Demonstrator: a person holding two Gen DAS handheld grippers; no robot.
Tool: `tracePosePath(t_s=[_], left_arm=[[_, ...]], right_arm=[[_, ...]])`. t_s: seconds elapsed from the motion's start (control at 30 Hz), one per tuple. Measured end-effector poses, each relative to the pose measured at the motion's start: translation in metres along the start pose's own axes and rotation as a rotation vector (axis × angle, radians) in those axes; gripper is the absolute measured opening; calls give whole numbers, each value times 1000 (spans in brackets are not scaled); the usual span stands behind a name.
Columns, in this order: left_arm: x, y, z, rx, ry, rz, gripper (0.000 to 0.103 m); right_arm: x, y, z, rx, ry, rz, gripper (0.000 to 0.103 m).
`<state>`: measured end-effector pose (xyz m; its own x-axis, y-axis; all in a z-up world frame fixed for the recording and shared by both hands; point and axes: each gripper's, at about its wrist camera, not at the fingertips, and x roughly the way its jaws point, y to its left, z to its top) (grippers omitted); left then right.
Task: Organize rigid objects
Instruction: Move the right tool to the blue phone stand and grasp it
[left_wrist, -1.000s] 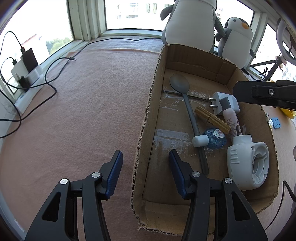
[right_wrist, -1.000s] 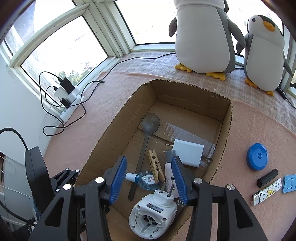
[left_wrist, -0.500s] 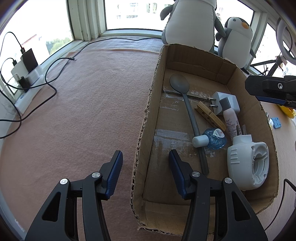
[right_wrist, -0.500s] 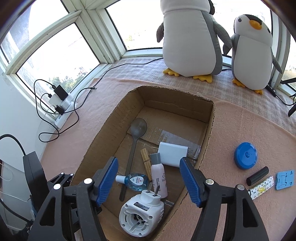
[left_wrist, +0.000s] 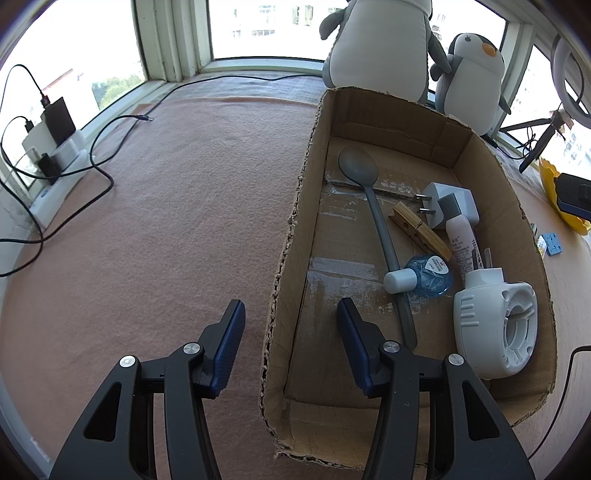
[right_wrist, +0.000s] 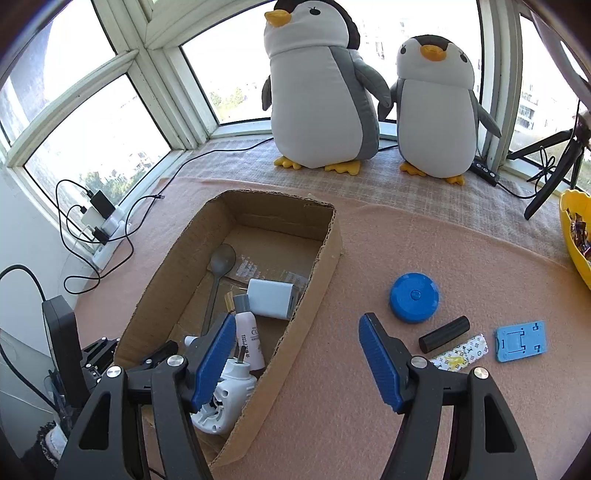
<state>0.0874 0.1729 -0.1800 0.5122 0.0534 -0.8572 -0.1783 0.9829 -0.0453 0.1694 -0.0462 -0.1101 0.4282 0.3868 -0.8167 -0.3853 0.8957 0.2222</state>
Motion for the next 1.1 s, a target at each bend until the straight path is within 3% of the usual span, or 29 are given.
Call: tracePosePath(t_s=[0.73,1.0,1.1], left_arm=[[1,1,1,7,0,9,51],[1,1,1,7,0,8,51],[1,1,1,7,0,8,51]], right_arm=[[-42,-152,-65,232,30,-227,65],[-39,-196,-58,391,21,-200,65],[-32,-201,-49,368,31,-205,65]])
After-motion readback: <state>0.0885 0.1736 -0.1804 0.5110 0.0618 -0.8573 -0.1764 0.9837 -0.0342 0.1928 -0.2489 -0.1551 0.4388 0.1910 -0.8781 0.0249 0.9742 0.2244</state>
